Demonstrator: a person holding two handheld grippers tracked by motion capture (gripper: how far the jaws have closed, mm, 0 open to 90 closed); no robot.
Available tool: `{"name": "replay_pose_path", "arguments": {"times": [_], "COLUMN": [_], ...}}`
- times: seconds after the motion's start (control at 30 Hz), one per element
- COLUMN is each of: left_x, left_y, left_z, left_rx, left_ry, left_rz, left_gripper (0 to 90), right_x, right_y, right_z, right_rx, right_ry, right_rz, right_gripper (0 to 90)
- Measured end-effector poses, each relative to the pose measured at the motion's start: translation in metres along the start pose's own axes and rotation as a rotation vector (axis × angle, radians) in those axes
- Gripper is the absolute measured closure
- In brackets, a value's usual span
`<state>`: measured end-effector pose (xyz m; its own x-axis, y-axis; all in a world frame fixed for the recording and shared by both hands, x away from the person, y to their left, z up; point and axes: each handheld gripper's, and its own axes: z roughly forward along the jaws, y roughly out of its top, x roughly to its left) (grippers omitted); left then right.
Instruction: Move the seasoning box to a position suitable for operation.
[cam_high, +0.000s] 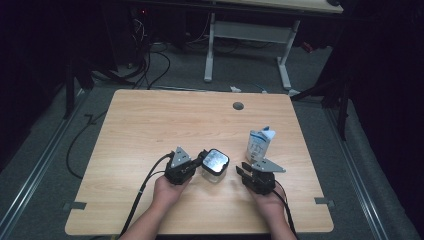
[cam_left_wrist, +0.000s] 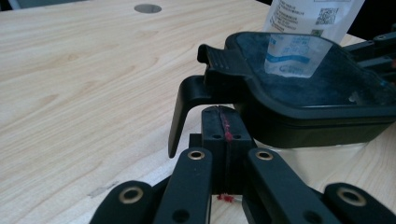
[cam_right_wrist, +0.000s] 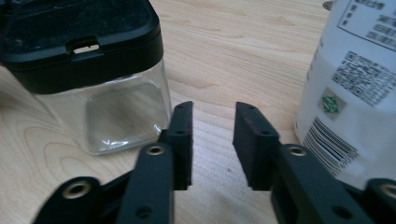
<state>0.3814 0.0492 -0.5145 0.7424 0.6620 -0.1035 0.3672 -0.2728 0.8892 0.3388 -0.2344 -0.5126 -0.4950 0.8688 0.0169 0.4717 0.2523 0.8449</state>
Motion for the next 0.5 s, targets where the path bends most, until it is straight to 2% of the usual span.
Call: {"name": "replay_pose_path", "arguments": {"times": [0.07, 0.13, 0.27, 0.37, 0.5], "left_x": [-0.001, 0.0, 0.003, 0.007, 0.009], "left_y": [-0.001, -0.003, -0.008, -0.006, -0.002], "left_z": [0.0, -0.003, -0.017, -0.032, -0.036], "left_rx": [0.001, 0.004, -0.007, -0.034, -0.047], "left_ry": [0.012, 0.022, 0.049, 0.068, 0.07], "left_rz": [0.002, 0.0, -0.003, -0.023, -0.043], "left_gripper": [89.8, 89.8, 89.8, 89.7, 88.8], "right_x": [0.0, 0.0, 0.005, 0.01, 0.015], "right_y": [0.002, 0.005, 0.012, 0.014, 0.016], "right_z": [0.005, 0.013, 0.024, 0.028, 0.03], "right_rx": [0.0, 0.017, 0.01, 0.014, 0.01], "right_ry": [0.006, 0.022, 0.025, 0.027, 0.03], "right_rz": [-0.003, -0.011, -0.015, -0.02, -0.029], "right_gripper": [83.7, 89.9, 89.7, 89.2, 88.9]}}
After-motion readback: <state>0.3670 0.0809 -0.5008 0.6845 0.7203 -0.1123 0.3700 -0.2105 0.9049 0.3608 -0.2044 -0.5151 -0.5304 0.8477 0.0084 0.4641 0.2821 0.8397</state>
